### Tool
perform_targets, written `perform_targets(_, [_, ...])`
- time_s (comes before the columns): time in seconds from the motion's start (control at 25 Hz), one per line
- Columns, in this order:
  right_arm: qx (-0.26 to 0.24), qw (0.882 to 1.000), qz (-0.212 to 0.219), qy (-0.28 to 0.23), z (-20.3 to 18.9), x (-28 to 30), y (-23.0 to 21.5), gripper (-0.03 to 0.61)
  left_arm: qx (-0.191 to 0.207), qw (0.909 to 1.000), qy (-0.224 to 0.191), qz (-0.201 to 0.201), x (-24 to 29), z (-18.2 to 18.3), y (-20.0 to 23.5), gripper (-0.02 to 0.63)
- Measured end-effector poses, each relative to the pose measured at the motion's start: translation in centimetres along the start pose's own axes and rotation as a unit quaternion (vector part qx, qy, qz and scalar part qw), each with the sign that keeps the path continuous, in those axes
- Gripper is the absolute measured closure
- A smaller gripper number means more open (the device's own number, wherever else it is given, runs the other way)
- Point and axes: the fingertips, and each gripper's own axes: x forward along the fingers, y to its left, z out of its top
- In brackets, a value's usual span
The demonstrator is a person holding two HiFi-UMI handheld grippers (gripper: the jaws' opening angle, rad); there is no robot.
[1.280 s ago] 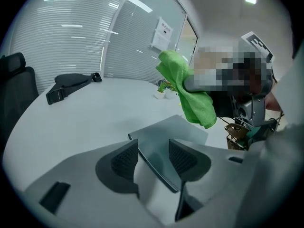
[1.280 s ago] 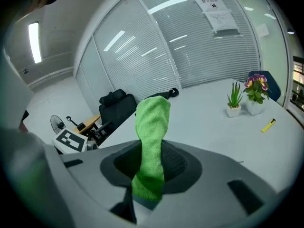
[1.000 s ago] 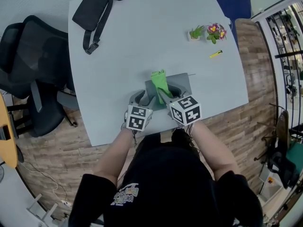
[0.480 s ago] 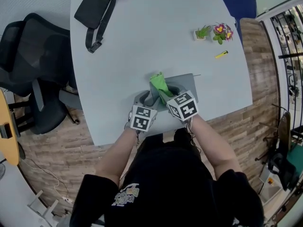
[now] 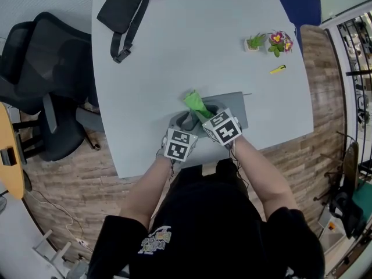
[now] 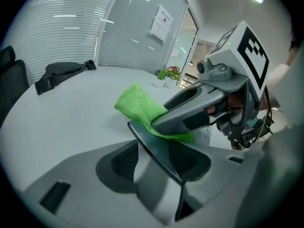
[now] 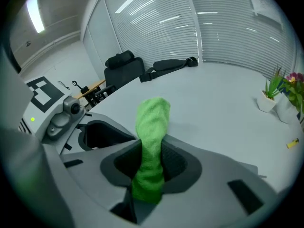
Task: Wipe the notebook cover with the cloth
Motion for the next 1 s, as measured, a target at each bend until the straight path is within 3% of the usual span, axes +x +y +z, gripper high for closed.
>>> perform_targets(0.36, [-0.003, 0.999, -0.010, 0.031, -0.3, 0.8, -0.3, 0.466, 0.000, 1.0000, -0.001, 0.001, 0.1, -0.1, 0.0, 0.422])
perform_targets(1.0, [0.033, 0.999, -0.016, 0.022, -0.3, 0.4, -1.3, 0.468, -0.001, 1.0000, 0.001, 0.000, 0.2, -0.3, 0.2, 0.422])
